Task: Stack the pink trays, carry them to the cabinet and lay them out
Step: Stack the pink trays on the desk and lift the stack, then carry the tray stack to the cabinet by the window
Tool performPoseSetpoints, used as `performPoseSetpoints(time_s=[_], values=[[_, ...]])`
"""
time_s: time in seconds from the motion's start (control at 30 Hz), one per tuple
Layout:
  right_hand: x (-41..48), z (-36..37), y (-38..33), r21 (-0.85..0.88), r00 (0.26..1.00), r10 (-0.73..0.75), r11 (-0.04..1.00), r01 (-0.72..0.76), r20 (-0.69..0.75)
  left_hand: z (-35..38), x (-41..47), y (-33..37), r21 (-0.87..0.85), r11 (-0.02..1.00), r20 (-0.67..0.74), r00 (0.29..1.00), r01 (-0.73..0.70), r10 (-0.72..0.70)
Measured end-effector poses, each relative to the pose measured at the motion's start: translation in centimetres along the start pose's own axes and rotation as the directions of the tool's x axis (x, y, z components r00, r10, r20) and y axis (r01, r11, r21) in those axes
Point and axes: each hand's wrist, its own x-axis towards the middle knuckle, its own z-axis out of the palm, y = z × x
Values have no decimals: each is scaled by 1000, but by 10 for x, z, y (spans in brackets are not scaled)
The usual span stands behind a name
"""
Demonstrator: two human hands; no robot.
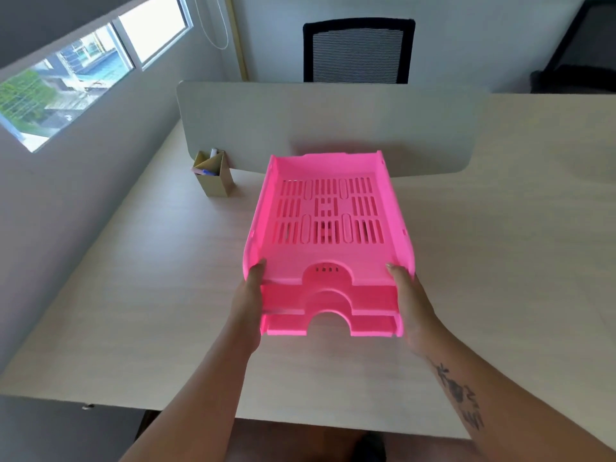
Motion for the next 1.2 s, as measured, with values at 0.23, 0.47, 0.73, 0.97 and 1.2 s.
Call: performPoseSetpoints(time_s=[0.23,0.47,0.73,0.97,1.2], values=[[-27,13,-6,40,998,-60,997,59,24,-18,-26,15,-68,997,3,1000,-31,31],[-37,38,-15,-46,981,-74,995,84,181,-48,-70,5,-149,987,-145,989,-57,35],[-19,81,-11,-162,855,19,984,77,519,-68,-124,-18,-292,937,-559,829,-191,-5],[-36,131,-13,-275,613,129,950,149,779,-64,-209,-57,-373,842,-831,544,-389,-116],[-135,184,9,-332,253,279,923,196,926,-71,-337,-92,-293,761,-953,237,-578,-187]])
